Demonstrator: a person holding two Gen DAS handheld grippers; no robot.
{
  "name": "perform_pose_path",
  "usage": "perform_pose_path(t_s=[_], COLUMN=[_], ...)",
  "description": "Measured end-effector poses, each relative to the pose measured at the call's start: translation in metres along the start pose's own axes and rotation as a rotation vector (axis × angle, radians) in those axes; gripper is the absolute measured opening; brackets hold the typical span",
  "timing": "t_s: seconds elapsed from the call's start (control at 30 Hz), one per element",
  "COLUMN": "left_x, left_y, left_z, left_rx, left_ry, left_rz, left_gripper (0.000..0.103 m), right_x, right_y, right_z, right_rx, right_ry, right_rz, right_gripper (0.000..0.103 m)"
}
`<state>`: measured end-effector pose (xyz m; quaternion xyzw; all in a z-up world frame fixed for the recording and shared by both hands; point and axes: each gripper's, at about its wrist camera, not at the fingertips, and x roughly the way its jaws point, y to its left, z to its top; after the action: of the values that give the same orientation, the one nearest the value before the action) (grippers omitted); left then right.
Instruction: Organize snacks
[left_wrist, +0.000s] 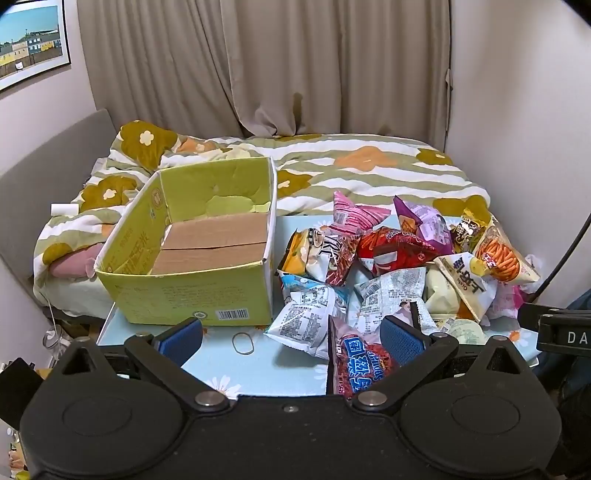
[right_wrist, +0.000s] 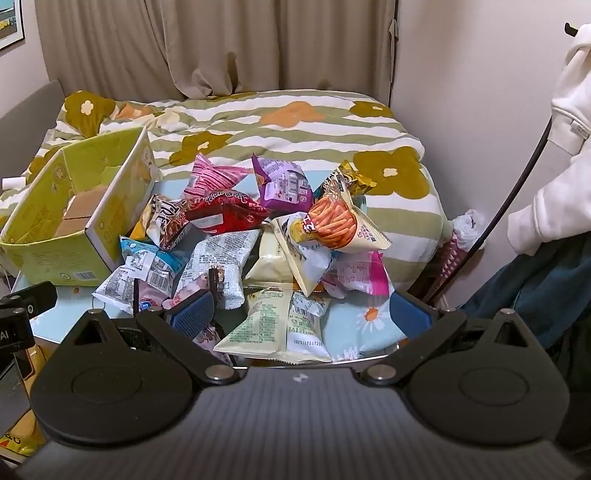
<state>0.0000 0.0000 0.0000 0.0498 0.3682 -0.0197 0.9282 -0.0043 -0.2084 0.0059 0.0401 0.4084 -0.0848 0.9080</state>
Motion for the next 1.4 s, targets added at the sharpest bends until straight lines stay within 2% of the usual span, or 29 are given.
perform_pose_path(t_s=[1.4], left_x=[-0.012], left_y=[0.002], left_z=[0.002], left_rx=[-0.023], left_ry=[-0.026], left_rz=[-0.038], left_gripper=[0.103], right_x=[-0.013], right_y=[0.000], right_z=[-0.003], right_rx=[-0.002], right_ry=[-0.026], right_rz=[0.008], right_gripper=[0.103])
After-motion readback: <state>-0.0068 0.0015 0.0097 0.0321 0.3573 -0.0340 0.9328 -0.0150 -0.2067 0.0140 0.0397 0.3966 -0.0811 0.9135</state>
